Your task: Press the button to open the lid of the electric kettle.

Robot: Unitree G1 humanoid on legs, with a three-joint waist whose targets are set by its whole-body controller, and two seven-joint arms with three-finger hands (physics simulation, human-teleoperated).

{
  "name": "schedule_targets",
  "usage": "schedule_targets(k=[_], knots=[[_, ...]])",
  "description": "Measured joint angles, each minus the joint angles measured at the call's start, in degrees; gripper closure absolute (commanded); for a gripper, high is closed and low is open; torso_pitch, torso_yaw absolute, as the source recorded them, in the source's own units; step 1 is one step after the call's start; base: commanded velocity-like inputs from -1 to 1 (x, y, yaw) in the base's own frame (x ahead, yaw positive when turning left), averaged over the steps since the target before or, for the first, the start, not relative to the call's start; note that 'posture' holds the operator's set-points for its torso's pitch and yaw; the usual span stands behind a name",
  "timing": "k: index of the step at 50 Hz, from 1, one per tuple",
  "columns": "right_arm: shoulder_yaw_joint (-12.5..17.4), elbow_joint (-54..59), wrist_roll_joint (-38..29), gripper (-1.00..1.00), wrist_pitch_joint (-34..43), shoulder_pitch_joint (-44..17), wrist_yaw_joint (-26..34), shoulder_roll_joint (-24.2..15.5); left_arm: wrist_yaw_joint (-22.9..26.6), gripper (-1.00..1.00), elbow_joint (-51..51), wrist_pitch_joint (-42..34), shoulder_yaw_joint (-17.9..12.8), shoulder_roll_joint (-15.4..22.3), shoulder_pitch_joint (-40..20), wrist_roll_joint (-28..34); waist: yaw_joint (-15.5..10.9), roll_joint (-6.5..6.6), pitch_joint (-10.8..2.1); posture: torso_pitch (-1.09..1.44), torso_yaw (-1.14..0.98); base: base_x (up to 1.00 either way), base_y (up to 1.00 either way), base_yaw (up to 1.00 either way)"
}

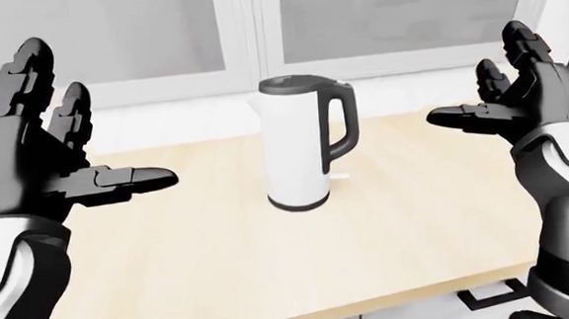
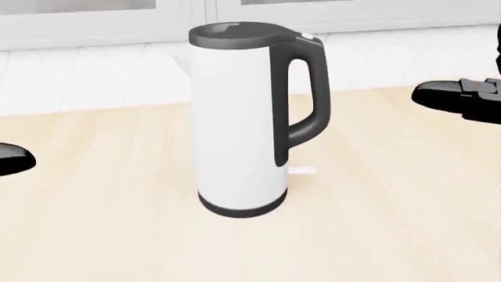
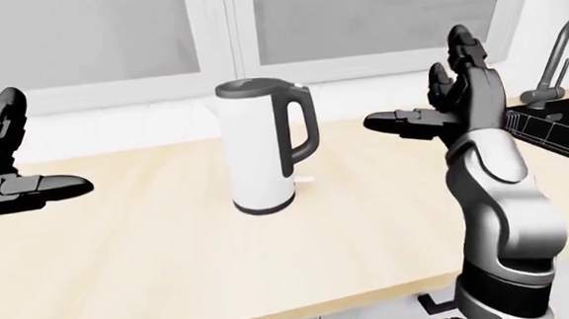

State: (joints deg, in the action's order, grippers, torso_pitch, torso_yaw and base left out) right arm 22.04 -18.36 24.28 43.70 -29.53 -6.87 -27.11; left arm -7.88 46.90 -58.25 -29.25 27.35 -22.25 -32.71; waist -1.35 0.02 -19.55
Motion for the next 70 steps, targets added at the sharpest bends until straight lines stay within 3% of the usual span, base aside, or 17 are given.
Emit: schedule_targets(k=[16,32,61,70], knots=[[-2.85,3.57,-3.47,-1.0,-0.92,-3.73,1.36,0.56,0.26,-1.0,0.65,-0.64,0.61,-0.17,-0.39,0.81,0.32,0.07,-0.23,-0.52,0.0,0.0,0.0,0.0],[-6.18,12.74,-8.11,-1.0,-3.28,-11.66,3.95,0.56,0.57,-1.0,1.1,-0.92,1.14,-0.79,-0.2,1.13,0.59,0.43,-0.01,-0.52,0.0,0.0,0.0,0.0],[-11.6,42.77,-16.84,-1.0,-14.22,-27.88,6.82,3.44,1.0,-1.0,1.8,-1.78,1.7,-1.68,-0.78,1.54,0.48,1.14,0.11,-0.52,0.0,0.0,0.0,0.0],[-12.44,57.81,-19.04,-1.0,-19.87,-34.72,7.41,3.61,0.58,-1.0,1.76,-1.81,2.02,-1.66,-0.74,1.21,0.48,1.45,0.12,-0.52,0.0,0.0,0.0,0.0]])
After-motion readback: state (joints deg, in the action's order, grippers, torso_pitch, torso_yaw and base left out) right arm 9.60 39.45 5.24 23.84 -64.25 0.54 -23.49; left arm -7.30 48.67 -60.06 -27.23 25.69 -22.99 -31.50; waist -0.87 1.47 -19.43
